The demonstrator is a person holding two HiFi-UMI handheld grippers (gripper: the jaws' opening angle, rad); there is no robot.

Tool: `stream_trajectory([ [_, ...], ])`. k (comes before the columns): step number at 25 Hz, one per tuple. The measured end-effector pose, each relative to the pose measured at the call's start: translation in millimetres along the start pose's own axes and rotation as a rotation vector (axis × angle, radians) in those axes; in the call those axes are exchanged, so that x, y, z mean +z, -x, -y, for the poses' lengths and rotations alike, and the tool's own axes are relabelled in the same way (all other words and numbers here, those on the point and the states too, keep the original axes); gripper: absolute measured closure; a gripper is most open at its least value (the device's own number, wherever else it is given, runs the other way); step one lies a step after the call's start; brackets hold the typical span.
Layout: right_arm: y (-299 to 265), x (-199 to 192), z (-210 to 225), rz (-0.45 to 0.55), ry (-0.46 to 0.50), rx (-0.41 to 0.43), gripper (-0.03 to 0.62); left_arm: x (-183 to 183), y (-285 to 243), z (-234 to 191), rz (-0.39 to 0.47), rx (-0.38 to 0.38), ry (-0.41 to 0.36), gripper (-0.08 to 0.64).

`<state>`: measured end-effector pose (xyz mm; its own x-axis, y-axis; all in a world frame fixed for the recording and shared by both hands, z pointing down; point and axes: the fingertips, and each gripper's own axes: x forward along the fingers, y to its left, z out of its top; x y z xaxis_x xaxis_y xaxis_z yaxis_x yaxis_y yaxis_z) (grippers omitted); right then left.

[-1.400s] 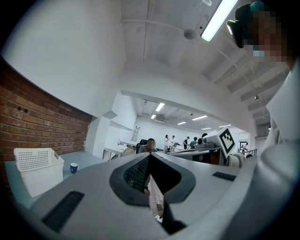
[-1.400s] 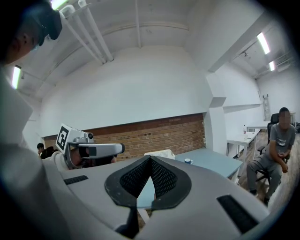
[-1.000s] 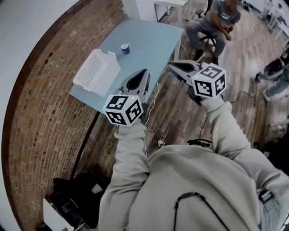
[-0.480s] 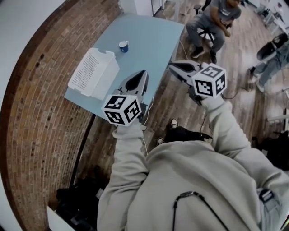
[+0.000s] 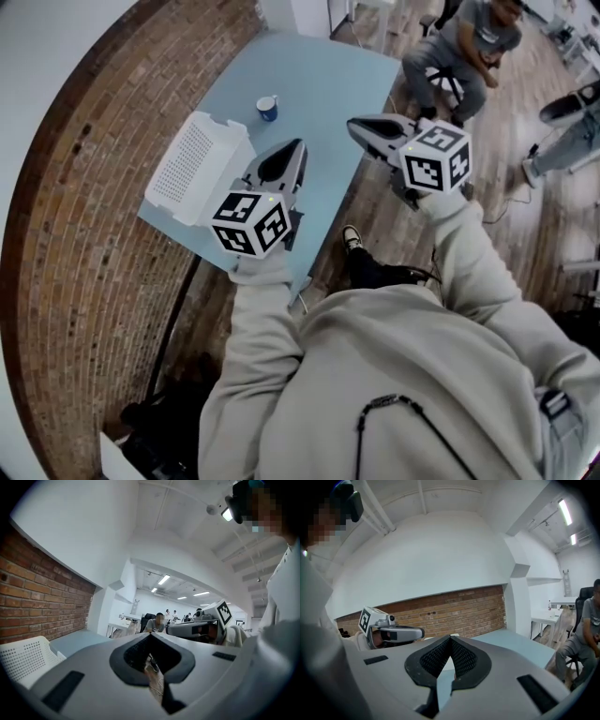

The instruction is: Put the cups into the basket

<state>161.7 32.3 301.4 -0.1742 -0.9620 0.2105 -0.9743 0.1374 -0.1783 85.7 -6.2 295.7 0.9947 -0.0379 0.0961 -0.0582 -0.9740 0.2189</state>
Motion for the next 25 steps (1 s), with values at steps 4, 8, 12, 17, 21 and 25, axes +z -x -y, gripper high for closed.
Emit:
stream_trajectory([
  [4, -44, 23, 42, 0.006, 0.007, 0.026, 0.583, 12, -38, -50, -0.005, 0.031, 0.003, 0.565],
  [8, -77, 48, 87, 0.0, 0.027, 0.04, 0.583, 41, -77, -95, 0.026, 0.068, 0.007, 0.565],
  [12, -109, 53, 133, -0.025, 0.017, 0.06, 0.583, 45, -113, -132, 0.028, 0.105, 0.032, 0.565],
  [17, -161, 67, 170, -0.057, 0.007, 0.142, 0.583, 49, -140, -180, -0.004, 0.176, 0.049, 0.565],
  [21, -206, 70, 184, -0.073, 0.011, 0.206, 0.583, 40, -145, -215, -0.029, 0.25, 0.079, 0.565],
  [25, -228, 62, 178, -0.094, 0.046, 0.265, 0.583, 30, -127, -243, -0.023, 0.329, 0.106, 0.565],
])
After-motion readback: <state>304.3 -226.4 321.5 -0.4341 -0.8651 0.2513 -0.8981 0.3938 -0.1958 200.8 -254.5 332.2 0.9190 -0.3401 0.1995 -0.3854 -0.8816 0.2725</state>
